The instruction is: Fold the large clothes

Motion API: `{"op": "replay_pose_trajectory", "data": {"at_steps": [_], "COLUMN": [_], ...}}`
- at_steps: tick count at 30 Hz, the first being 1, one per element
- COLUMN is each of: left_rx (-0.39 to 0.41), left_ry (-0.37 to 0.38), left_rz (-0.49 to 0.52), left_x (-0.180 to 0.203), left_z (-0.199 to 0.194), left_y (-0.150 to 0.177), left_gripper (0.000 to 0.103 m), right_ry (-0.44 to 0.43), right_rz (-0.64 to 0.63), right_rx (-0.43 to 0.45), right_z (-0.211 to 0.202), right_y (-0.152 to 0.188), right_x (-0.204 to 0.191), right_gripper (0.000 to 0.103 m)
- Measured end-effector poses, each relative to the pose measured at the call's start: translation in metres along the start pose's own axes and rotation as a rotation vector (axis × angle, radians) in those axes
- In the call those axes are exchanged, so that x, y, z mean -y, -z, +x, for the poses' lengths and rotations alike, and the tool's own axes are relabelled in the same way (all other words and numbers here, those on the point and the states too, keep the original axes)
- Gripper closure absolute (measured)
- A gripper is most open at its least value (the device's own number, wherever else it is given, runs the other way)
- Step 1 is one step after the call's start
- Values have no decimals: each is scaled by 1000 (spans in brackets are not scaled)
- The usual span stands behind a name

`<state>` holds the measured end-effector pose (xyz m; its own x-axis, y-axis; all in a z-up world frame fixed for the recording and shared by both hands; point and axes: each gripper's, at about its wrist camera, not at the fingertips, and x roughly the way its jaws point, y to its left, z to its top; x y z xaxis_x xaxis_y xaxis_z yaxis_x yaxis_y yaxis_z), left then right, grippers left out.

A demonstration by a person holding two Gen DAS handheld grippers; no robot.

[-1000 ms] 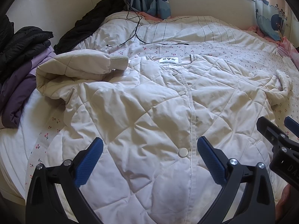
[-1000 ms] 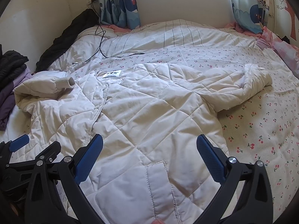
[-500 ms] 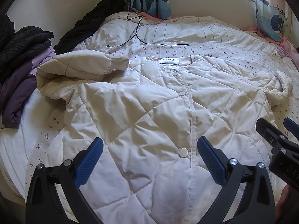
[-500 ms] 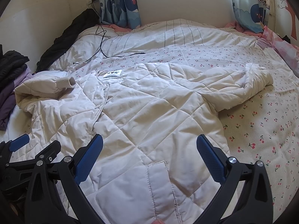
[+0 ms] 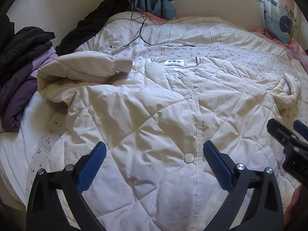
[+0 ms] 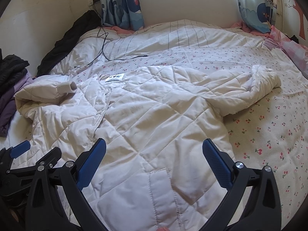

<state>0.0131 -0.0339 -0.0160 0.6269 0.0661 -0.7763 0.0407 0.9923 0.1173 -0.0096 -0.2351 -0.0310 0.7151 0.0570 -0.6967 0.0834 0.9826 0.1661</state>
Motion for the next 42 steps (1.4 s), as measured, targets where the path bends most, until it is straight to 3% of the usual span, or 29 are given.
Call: {"op": "replay_pose_trajectory", "data": {"at_steps": [5,8,11,14,18,21,24,27,29,33,37,39,42], "left_rx": [-40,-53,-54,-60,-64,-65,-66,-66,-68,-69,-75,-80,-81], "left_ry": [48,75,79,80,80,82,95,96,94,91,98,110,98], "left_rz": [-26,-50,-55,-59,-54,-49,-44,-19,-12,-20,-40,-41,-24], "left_x": [-3,-6,-8,-8,-5,-1,5,12,13,9,5,6,10], "left_z": [5,6,6,7,9,11,11,11,11,11,13,15,17], "left_y": [-1,-1,-1,-1,-3,-6,-6,-5,-4,-3,-4,-4,-4], "left_gripper": [6,6,6,6,6,6,6,6,6,6,6,6,6], "right_ry": [60,135,254,411,552,605,571,379,259,210,305,365,500], "right_rz": [6,15,25,-42,-126,-111,36,382,537,649,491,338,49], "right_rx": [1,45,93,87,-44,-204,-199,-140,-129,-44,-28,-5,-73], "right_z": [1,-7,-13,5,61,105,97,55,33,-12,-14,-3,46], "right_y": [-14,-35,-70,-112,-145,-138,-111,-54,-21,8,-34,-79,-136], "right_x": [19,45,85,119,164,209,250,304,325,336,326,304,267], "right_gripper": [6,6,6,6,6,6,6,6,6,6,6,6,6]}}
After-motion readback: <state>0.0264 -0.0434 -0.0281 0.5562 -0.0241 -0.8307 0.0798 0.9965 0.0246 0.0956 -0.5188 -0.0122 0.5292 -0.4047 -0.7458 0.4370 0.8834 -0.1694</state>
